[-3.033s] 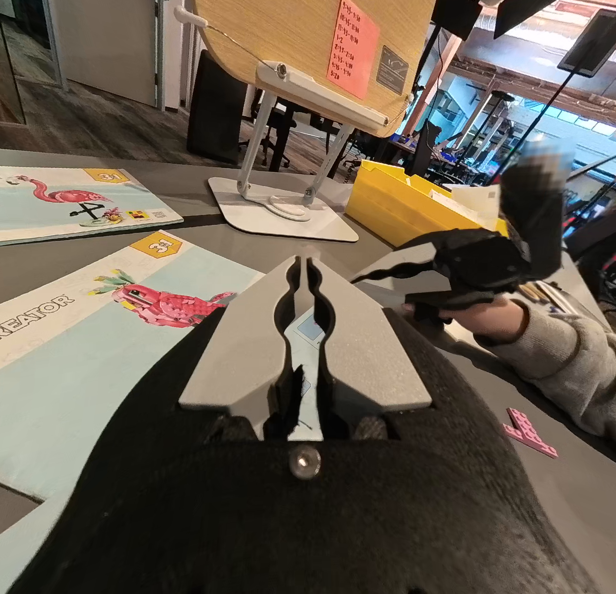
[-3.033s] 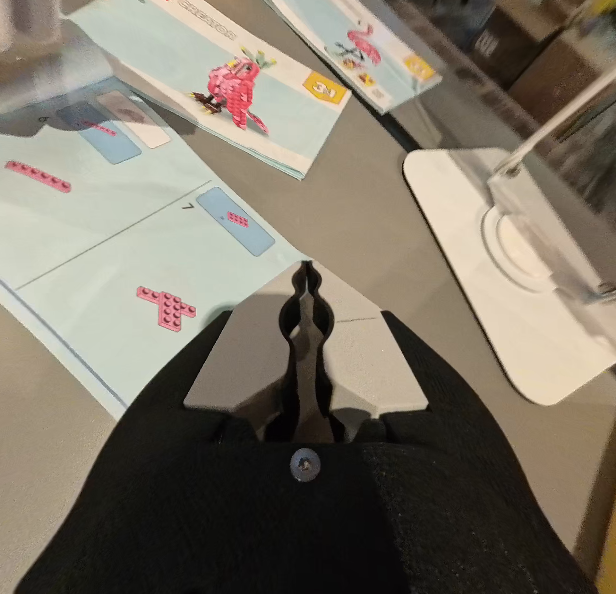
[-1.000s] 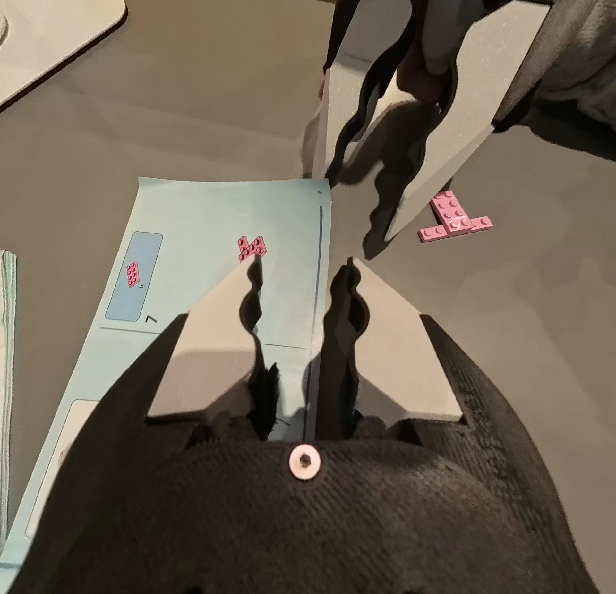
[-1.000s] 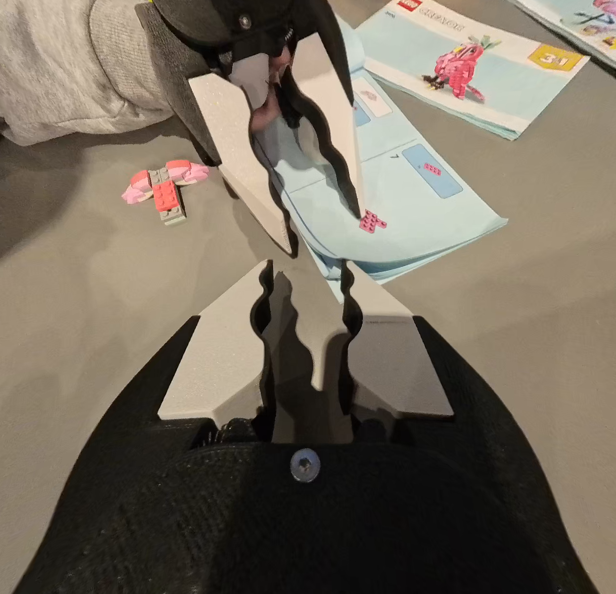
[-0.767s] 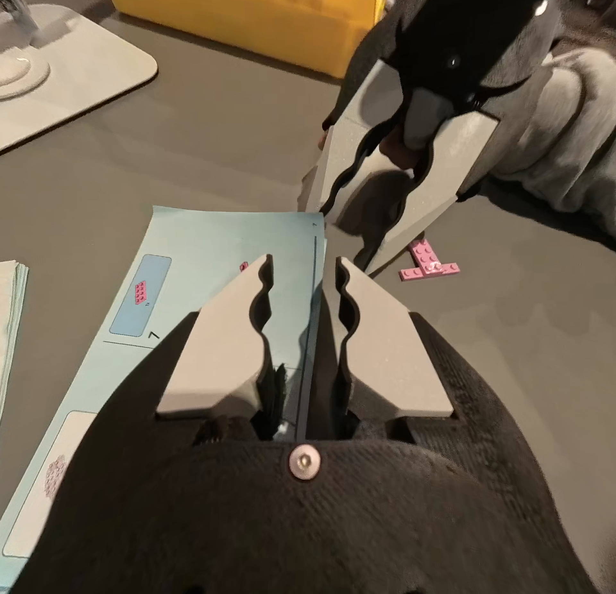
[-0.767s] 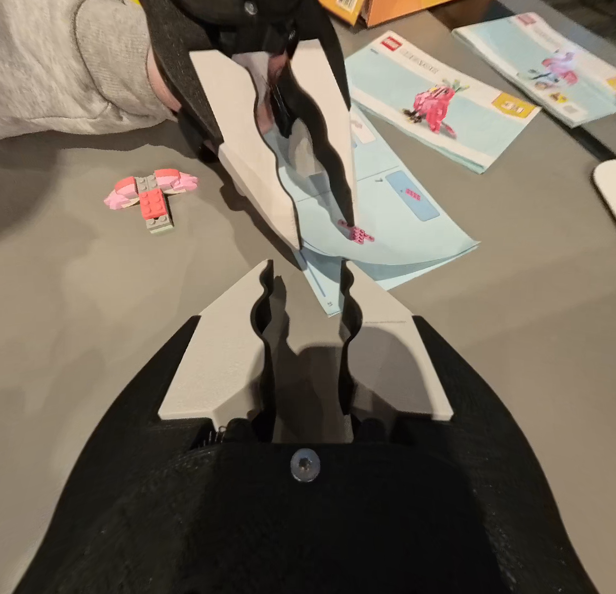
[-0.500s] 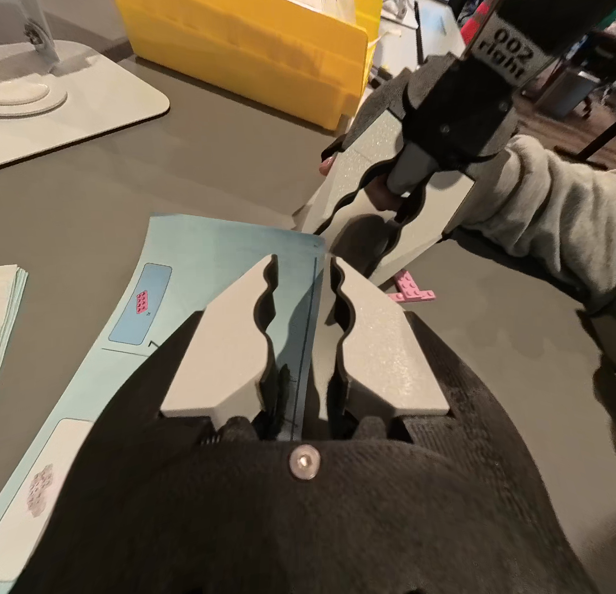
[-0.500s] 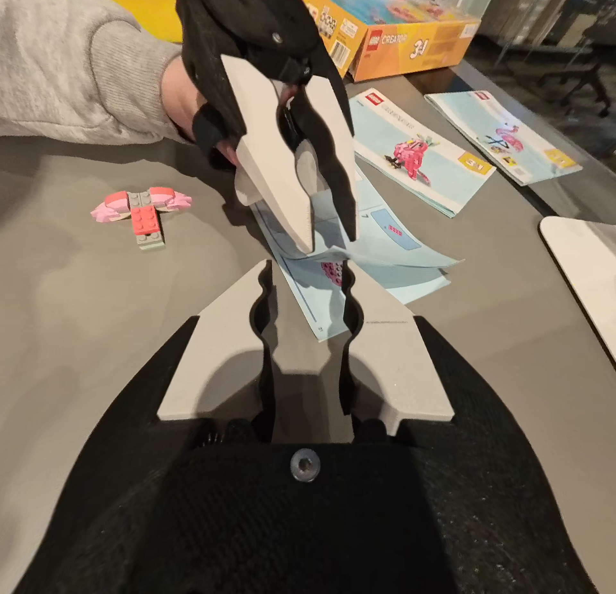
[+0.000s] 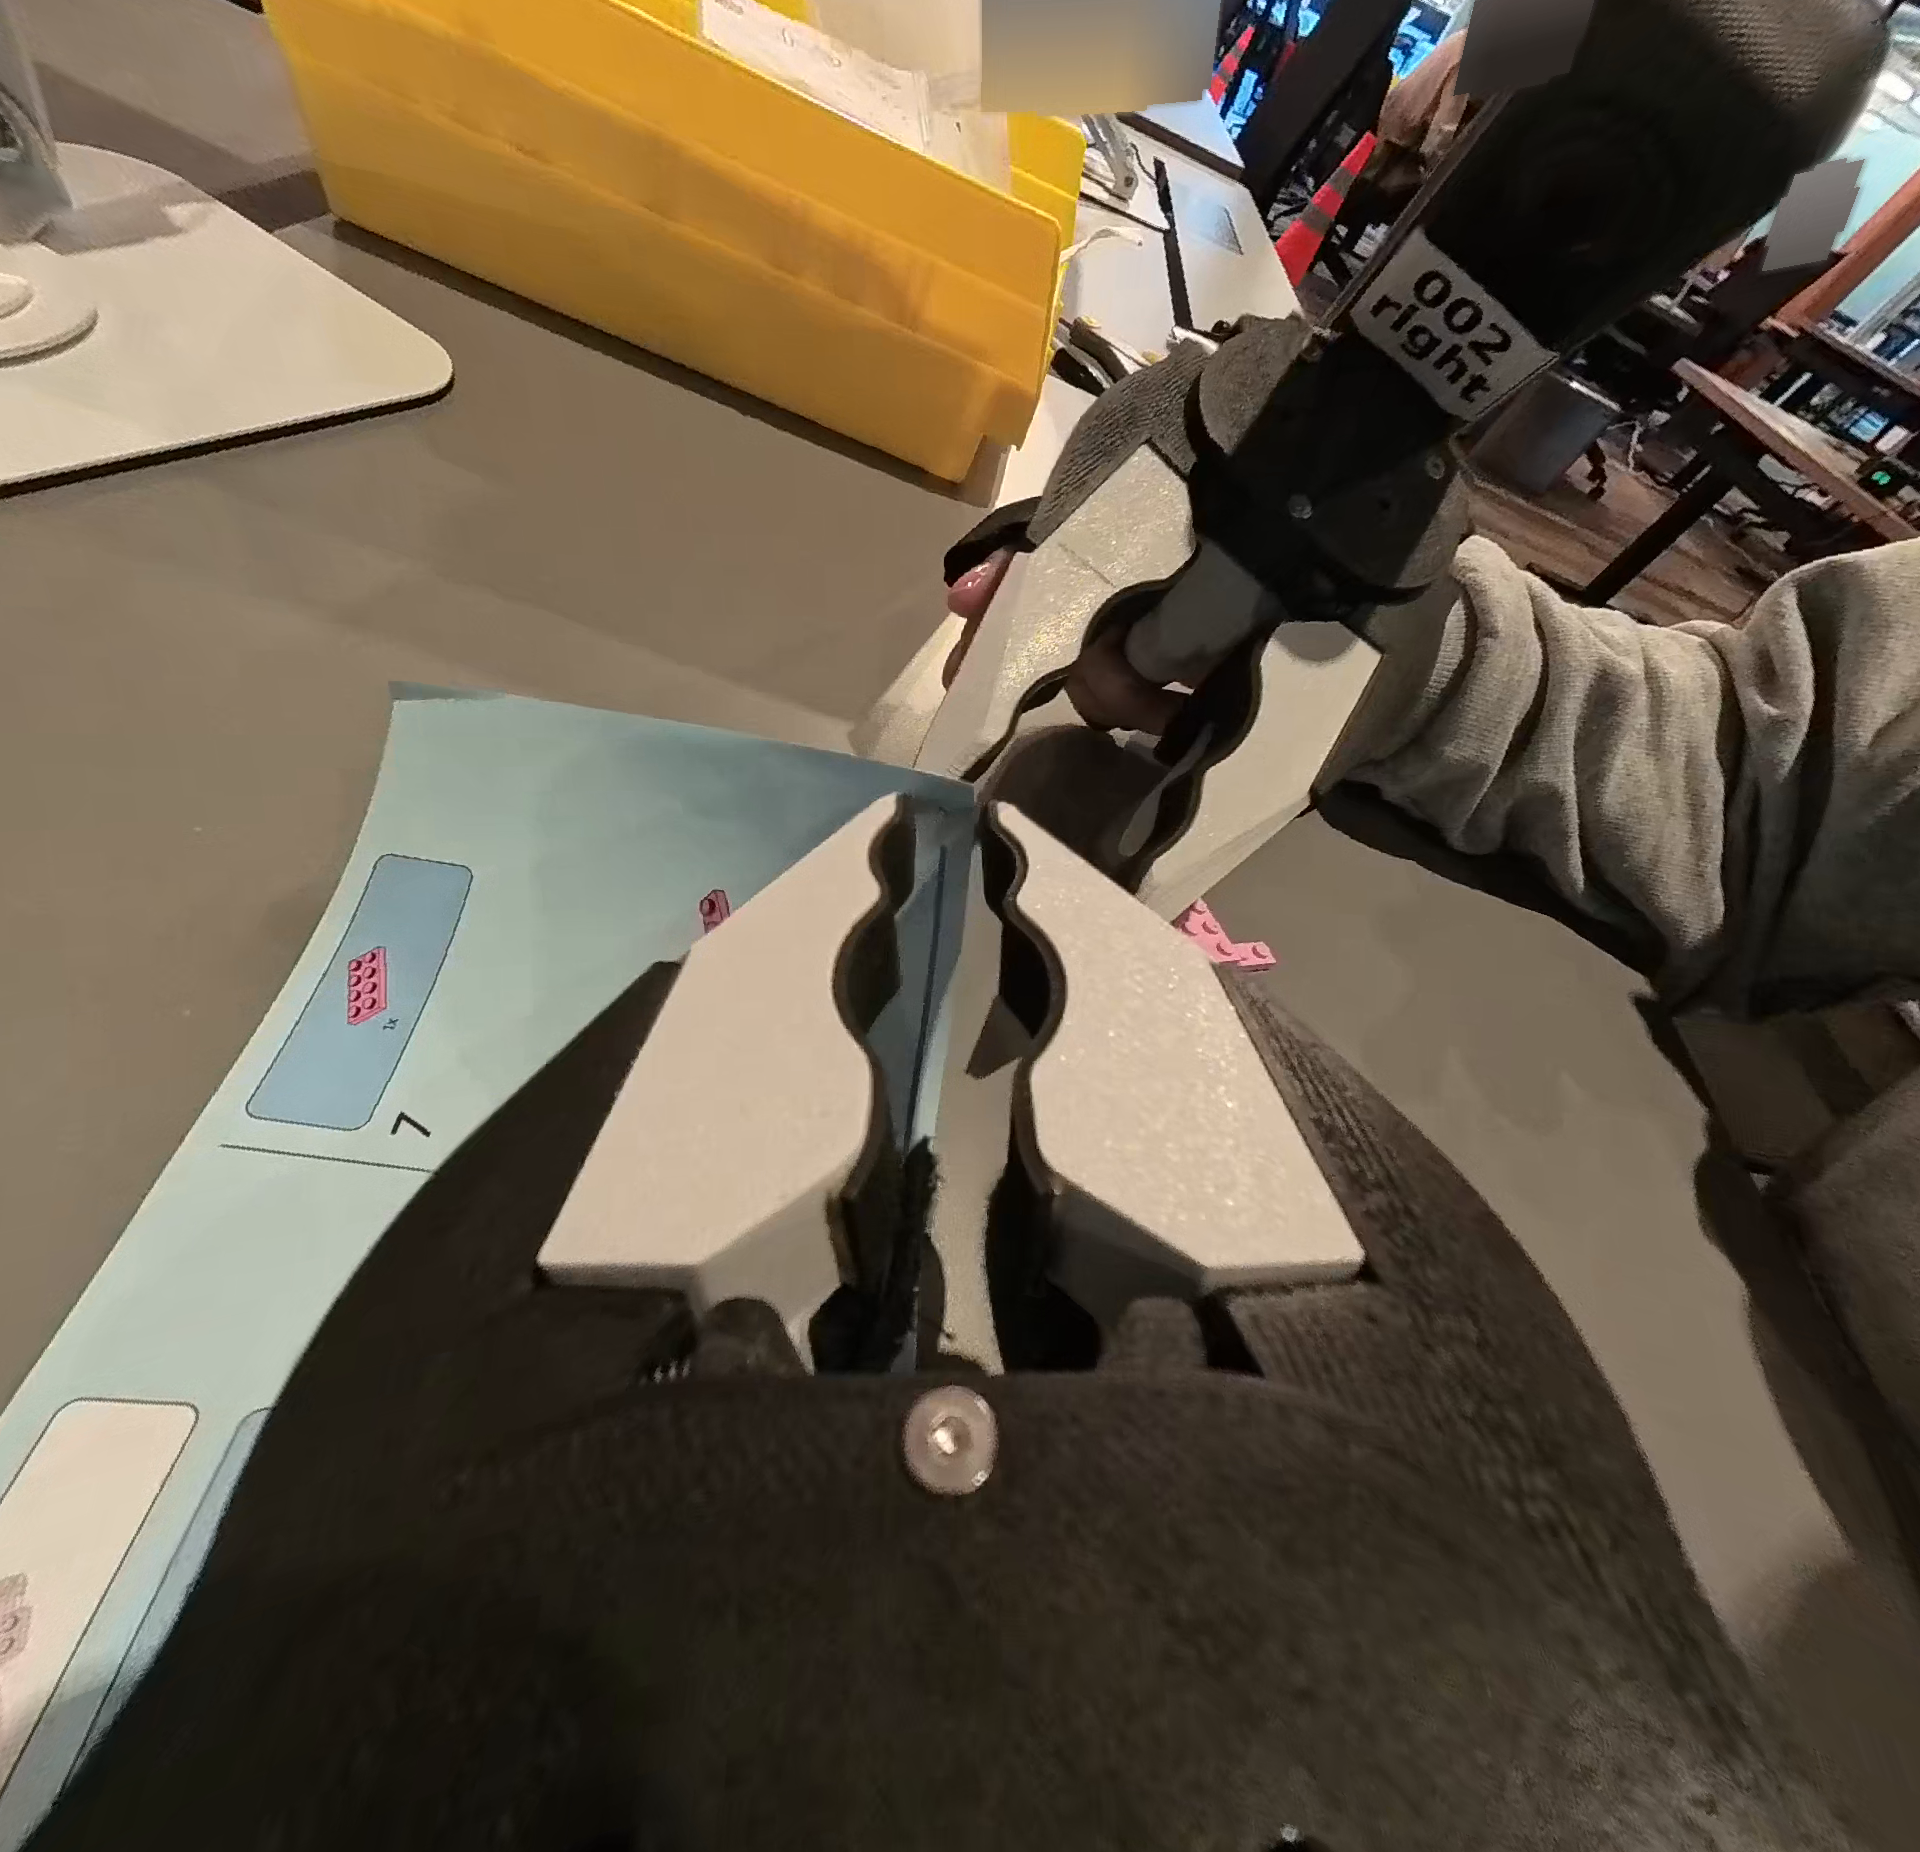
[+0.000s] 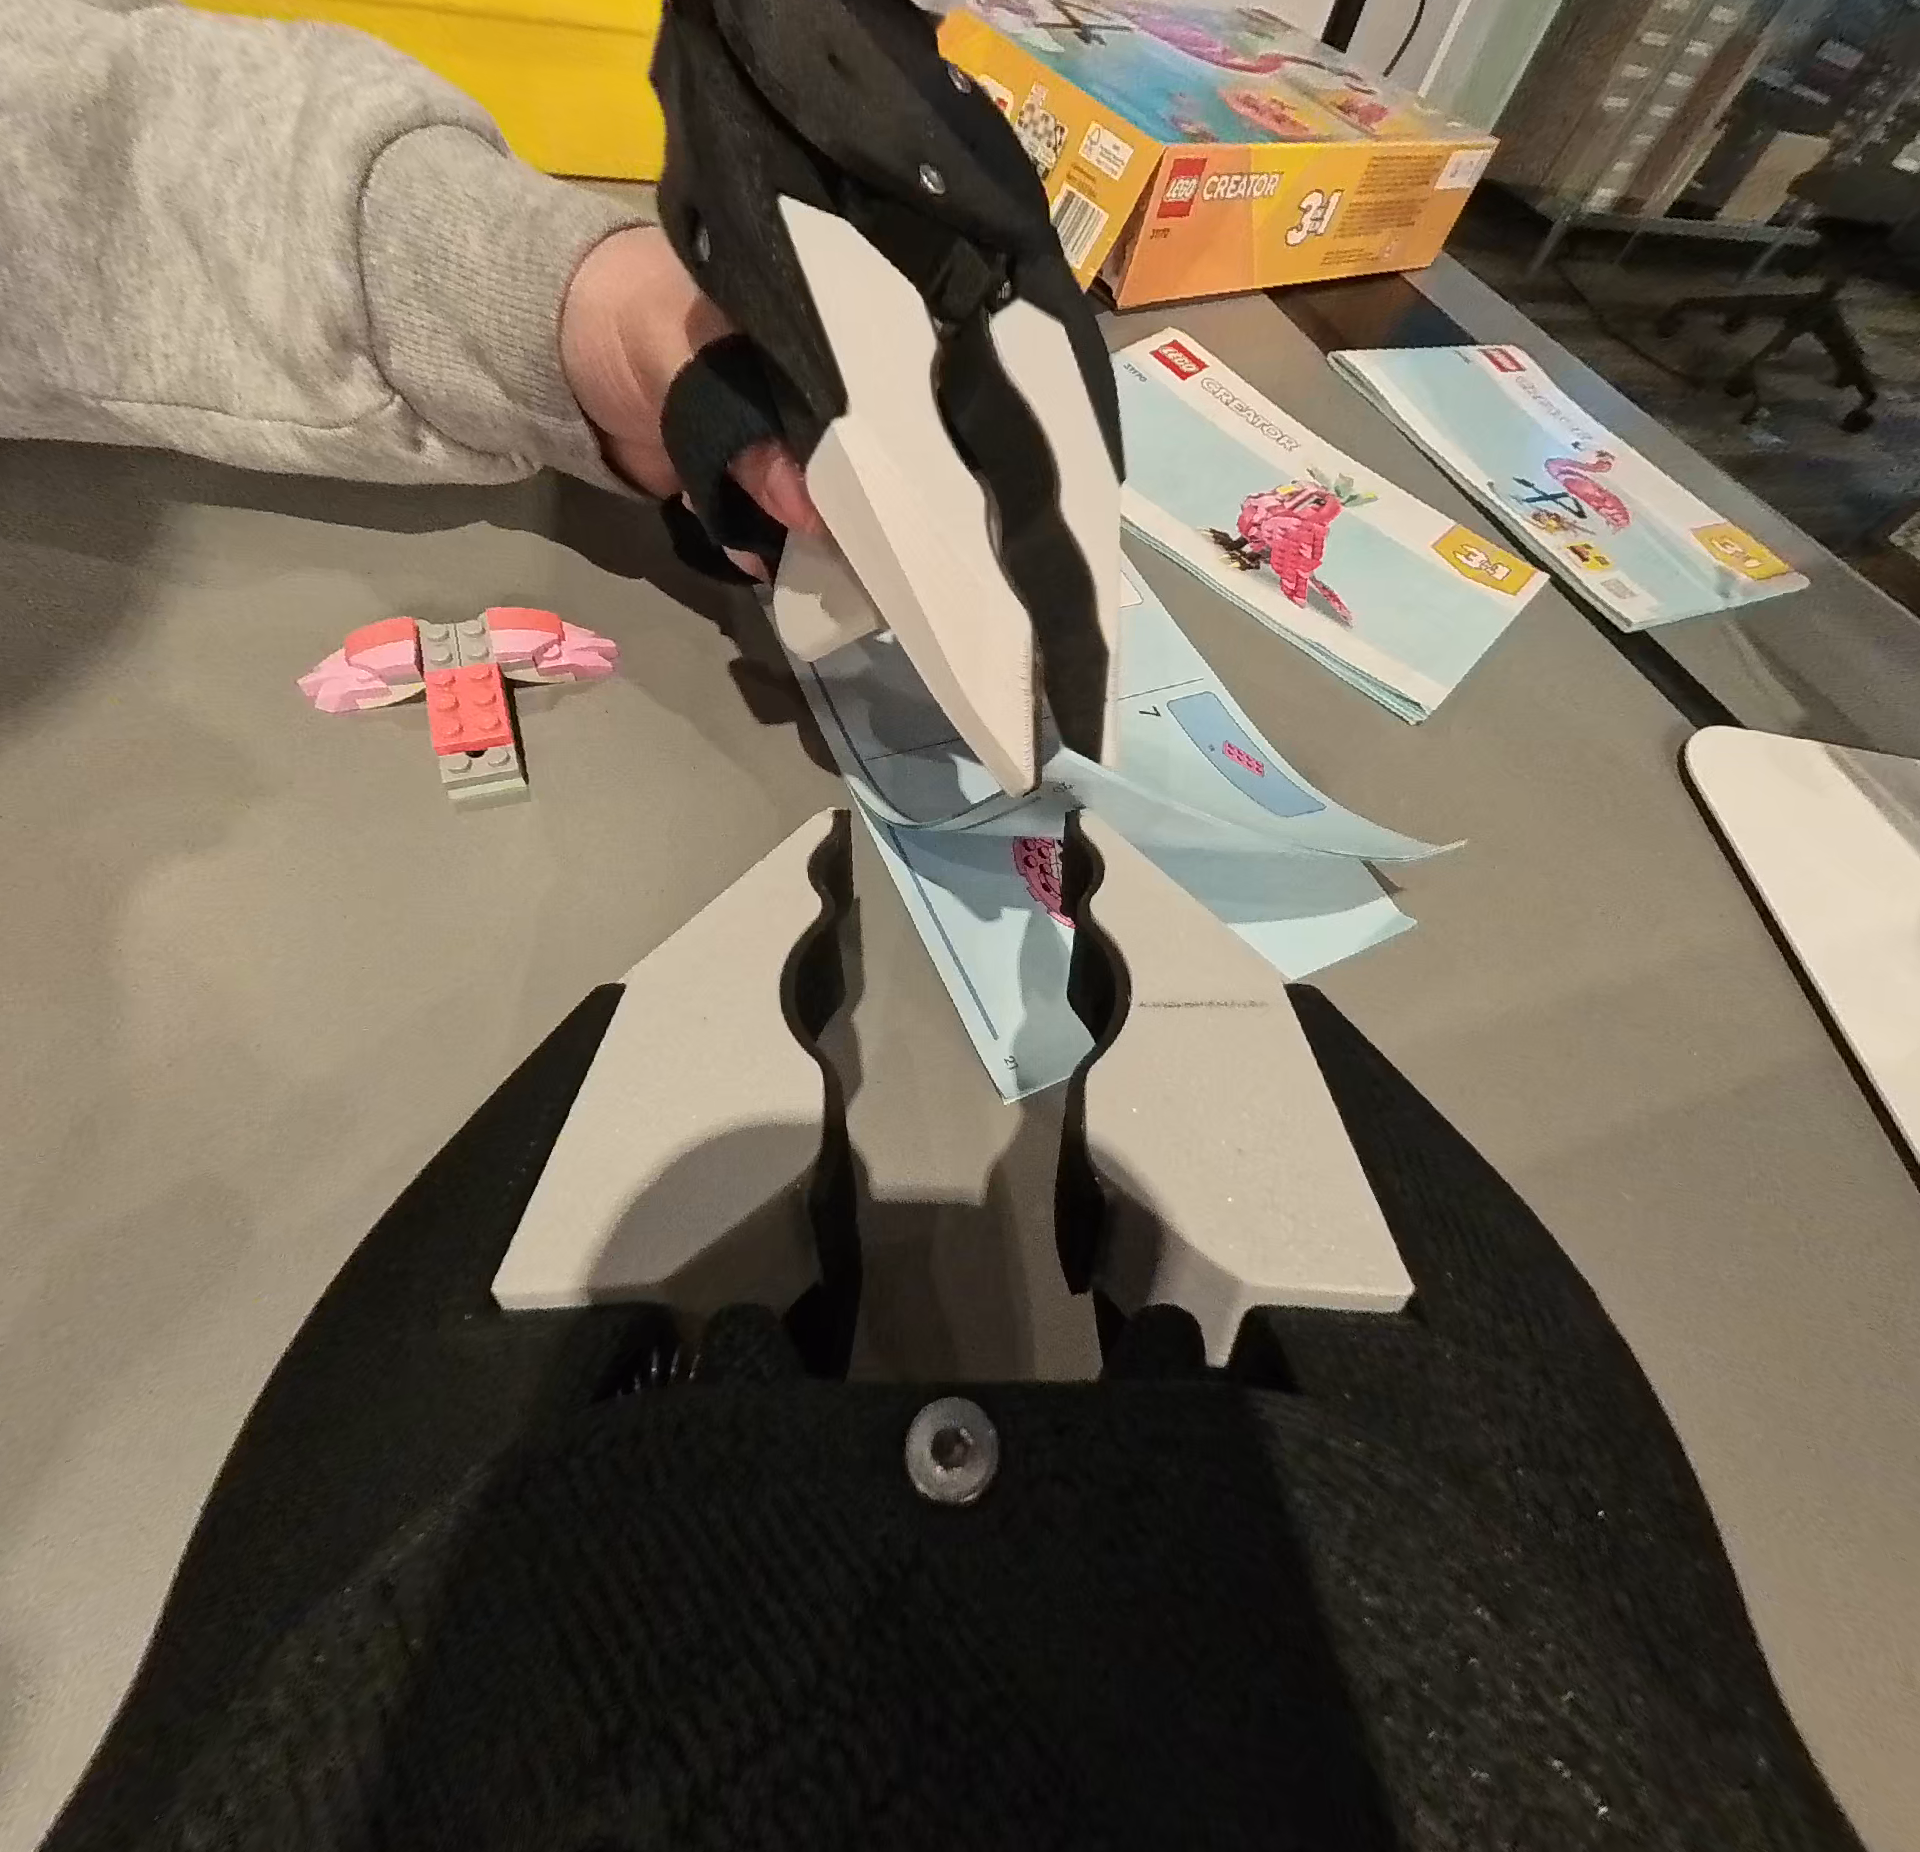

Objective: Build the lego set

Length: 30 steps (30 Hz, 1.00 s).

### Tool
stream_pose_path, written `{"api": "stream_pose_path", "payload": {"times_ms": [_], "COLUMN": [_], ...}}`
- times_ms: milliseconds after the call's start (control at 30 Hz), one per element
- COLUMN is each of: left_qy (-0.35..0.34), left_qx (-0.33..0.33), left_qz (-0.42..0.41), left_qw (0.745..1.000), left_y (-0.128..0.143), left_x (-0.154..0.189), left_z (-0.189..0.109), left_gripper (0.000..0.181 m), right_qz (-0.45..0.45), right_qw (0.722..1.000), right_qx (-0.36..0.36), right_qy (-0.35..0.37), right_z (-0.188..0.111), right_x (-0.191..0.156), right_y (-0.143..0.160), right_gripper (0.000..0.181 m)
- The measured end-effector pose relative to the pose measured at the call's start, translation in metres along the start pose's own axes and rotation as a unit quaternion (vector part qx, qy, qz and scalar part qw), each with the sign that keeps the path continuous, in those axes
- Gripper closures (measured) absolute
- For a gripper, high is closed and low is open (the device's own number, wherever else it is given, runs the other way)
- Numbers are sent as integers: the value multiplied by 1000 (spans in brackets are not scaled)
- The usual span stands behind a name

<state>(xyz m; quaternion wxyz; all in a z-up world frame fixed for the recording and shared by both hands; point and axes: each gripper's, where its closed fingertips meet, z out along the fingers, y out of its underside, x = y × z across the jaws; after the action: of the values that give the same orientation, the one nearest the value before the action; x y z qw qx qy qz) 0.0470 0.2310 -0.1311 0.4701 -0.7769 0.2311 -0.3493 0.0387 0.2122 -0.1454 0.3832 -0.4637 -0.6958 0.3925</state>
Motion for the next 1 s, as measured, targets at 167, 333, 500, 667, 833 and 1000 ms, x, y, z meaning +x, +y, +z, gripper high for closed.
{"api": "stream_pose_path", "payload": {"times_ms": [167, 333, 500, 667, 833, 1000], "left_qy": [9, 7, 15, 28, 33, 36], "left_qx": [9, 9, 9, 7, 9, 17], "left_qz": [0, 7, 2, -2, -1, -7], "left_qw": [1000, 1000, 1000, 1000, 999, 999], "left_y": [-2, -1, 0, 1, 0, -2], "left_x": [1, 2, 3, 5, 6, 5], "left_z": [-2, -1, -1, -2, -3, -7], "left_gripper": [178, 181, 181, 181, 181, 181], "right_qz": [1, 4, 4, 7, 12, 18], "right_qw": [1000, 1000, 1000, 1000, 1000, 1000], "right_qx": [4, 8, 8, 8, 5, 0], "right_qy": [-2, -4, -4, -4, 1, 14], "right_z": [-1, -1, -2, -3, -5, -9], "right_x": [0, 0, 0, 1, 4, 11], "right_y": [-1, -2, -1, -1, 2, 5], "right_gripper": [142, 143, 143, 143, 143, 142]}}
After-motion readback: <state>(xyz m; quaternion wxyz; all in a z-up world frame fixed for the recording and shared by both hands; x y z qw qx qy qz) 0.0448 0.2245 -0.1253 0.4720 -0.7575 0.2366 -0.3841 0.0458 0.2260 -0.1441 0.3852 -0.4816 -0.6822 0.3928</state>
